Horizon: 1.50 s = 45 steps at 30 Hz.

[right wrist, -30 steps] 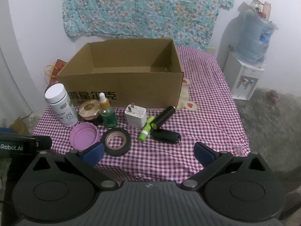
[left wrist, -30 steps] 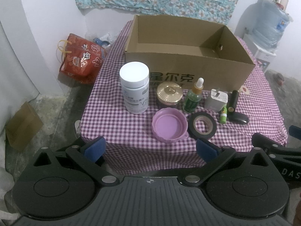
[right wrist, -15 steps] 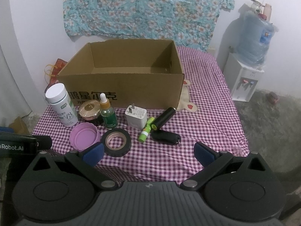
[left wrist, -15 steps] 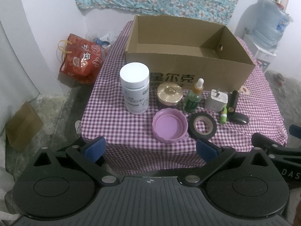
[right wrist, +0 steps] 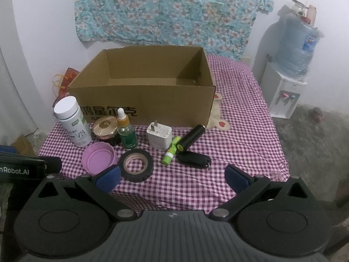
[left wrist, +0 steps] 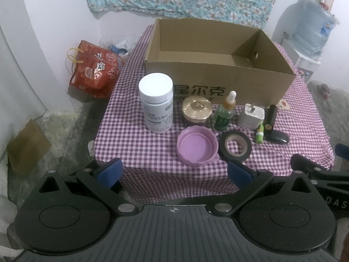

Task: Organize rigid objects

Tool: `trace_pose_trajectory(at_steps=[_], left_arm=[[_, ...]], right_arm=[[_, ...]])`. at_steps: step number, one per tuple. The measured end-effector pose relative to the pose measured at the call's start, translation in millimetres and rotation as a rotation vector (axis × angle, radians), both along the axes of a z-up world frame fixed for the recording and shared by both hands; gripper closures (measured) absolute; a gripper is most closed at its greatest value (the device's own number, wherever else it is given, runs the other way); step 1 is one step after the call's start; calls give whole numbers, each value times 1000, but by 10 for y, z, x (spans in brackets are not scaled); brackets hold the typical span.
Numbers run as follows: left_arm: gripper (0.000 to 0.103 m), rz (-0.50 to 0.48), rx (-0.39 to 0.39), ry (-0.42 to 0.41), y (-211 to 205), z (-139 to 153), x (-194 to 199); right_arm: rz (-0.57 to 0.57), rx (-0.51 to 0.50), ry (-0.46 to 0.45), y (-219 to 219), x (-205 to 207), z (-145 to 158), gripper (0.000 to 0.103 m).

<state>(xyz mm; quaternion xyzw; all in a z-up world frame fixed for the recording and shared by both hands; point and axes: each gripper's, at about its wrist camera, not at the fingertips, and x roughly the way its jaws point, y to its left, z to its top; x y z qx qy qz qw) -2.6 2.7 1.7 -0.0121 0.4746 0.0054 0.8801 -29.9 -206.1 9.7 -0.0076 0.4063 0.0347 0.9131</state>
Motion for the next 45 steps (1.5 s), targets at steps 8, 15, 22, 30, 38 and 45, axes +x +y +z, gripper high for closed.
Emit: trace_pose_trajectory(at_steps=[8, 15, 22, 30, 38, 45], left_arm=[[0, 0, 1, 1, 1, -1, -4], [0, -3, 4, 6, -9, -27, 7], [0, -3, 8, 19, -28, -67, 38], [1, -13, 12, 41, -82, -137, 113], [1, -93, 15, -9, -255, -143, 194], [2, -255, 24, -137, -650, -44, 331]], right_arm=[[-1, 0, 0, 2, 2, -4, 0], [0, 2, 3, 17, 10, -20, 0], [0, 11, 12, 11, 34, -66, 0], [-10, 30, 32, -57, 101, -136, 0], [-48, 73, 22, -316, 225, -198, 0], [-99, 179, -30, -804, 455, -175, 1]])
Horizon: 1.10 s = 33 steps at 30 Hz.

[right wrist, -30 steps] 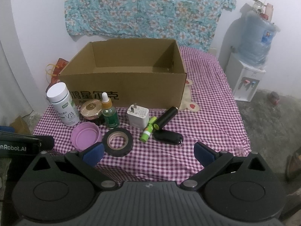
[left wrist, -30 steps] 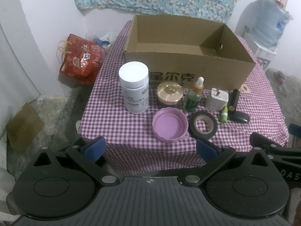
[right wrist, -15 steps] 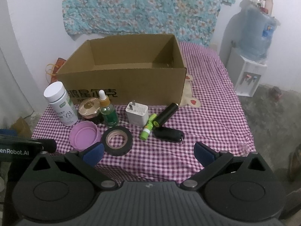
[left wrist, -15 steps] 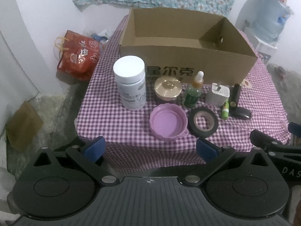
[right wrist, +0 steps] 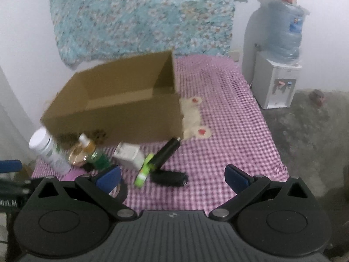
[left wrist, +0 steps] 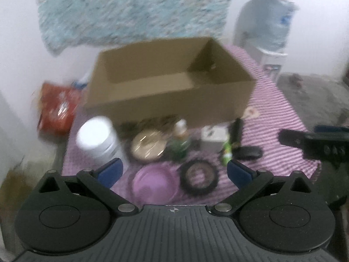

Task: Organize rigid objects
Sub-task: 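Reach the right gripper to the black cylinder and grasp it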

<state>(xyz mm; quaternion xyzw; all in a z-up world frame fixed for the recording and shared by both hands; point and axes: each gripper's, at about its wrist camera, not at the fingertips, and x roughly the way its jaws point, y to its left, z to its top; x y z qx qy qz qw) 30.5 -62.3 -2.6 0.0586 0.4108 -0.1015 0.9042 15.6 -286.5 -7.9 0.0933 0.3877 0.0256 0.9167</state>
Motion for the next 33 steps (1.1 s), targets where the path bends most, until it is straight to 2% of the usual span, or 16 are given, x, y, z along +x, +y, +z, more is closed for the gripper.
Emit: trace_pose_trajectory(at_steps=[7, 9, 12, 19, 24, 26, 28, 33], left_arm=[[12, -197, 37, -40, -549, -97, 263], [25, -241, 64, -39, -696, -161, 340], [34, -298, 86, -29, -883, -262, 451], [58, -375, 153, 33, -1140, -537, 669], [73, -386, 180, 72, -1200, -652, 758], [75, -388, 180, 85, -1200, -678, 787], [75, -392, 179, 91, -1207, -699, 790], [75, -407, 189, 119, -1325, -760, 847]], right_arm=[[-5, 182, 46, -359, 456, -208, 12], [3, 207, 67, -386, 591, -273, 19], [28, 241, 106, -393, 807, -386, 28], [78, 292, 209, -343, 1150, -659, 43], [93, 327, 277, -329, 1291, -818, 61], [94, 335, 299, -314, 1337, -881, 62], [100, 344, 318, -298, 1368, -936, 70], [95, 407, 336, -370, 1356, -967, 72]])
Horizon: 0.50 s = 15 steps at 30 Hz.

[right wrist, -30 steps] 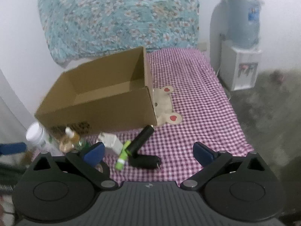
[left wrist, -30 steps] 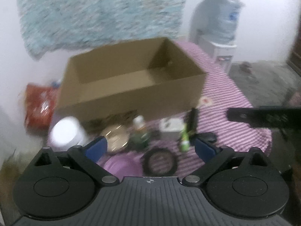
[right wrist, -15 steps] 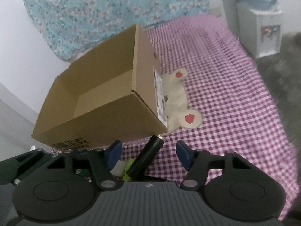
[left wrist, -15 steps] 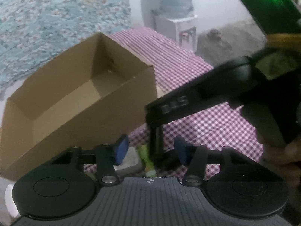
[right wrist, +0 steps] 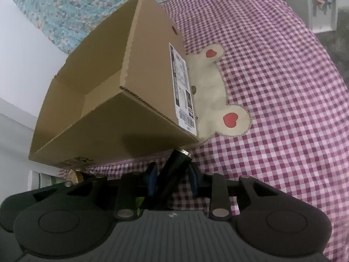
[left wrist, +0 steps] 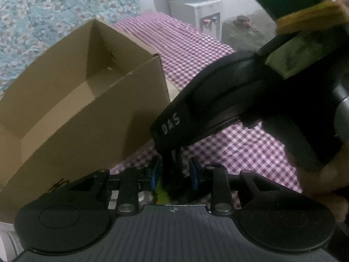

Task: Organize rigid objects
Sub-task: 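Reach the right gripper to the black cylinder and grasp it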

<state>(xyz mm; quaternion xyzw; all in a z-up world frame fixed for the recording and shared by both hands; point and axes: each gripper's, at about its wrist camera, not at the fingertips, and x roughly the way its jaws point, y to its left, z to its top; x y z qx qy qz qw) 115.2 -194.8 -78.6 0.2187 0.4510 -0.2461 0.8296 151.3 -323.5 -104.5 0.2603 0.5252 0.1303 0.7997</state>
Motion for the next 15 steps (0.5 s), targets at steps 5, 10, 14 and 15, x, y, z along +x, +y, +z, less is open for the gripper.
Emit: trace_pose_trajectory(at_steps=[5, 10, 14, 15], left_arm=[[74, -13, 30, 21, -111, -83, 62], [75, 7, 54, 65, -159, -158, 186], [75, 10, 69, 68, -209, -148, 278], [76, 11, 74, 66, -220, -144, 289]], right_arm=[[-46, 70, 25, -203, -92, -15, 75], [-63, 123, 42, -330, -151, -4, 75], [-73, 158, 48, -425, -177, -62, 74], [-78, 173, 53, -448, -170, -83, 74]])
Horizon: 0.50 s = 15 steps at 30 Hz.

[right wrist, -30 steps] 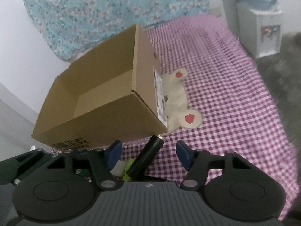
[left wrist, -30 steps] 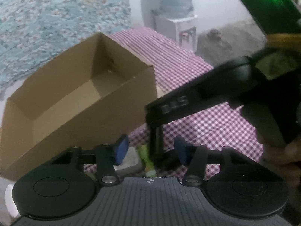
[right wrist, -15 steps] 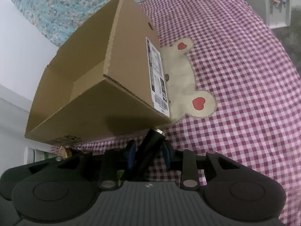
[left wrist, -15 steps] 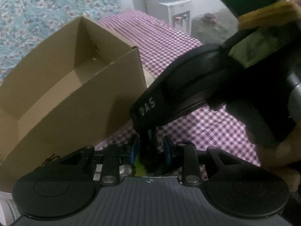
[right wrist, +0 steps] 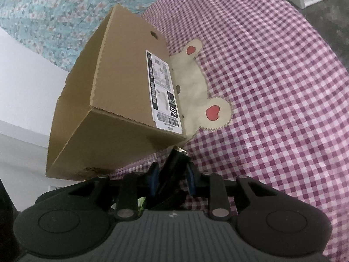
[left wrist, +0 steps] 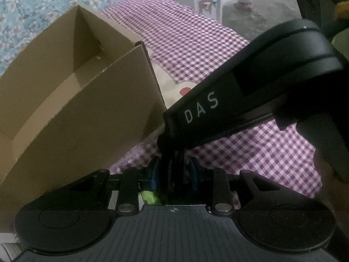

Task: Organize rigid objects
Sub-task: 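Reach the right gripper to the black cylinder and grasp it, then carry the black cylinder into the cardboard box and open the right gripper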

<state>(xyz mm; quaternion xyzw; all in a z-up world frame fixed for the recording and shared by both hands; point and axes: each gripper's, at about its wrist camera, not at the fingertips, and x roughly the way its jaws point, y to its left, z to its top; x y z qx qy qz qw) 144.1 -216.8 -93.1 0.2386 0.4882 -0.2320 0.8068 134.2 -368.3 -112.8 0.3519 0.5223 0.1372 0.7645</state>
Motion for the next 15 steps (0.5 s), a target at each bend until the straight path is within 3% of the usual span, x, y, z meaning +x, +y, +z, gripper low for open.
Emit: trace_pose_trajectory(at_steps=[9, 15], left_arm=[[81, 14, 15, -9, -65, 13, 2], [81, 14, -5, -37, -87, 190, -115]], right_arm=[[-34, 51, -5, -108, -21, -4, 75], [-73, 86, -28, -156, -70, -81, 75]])
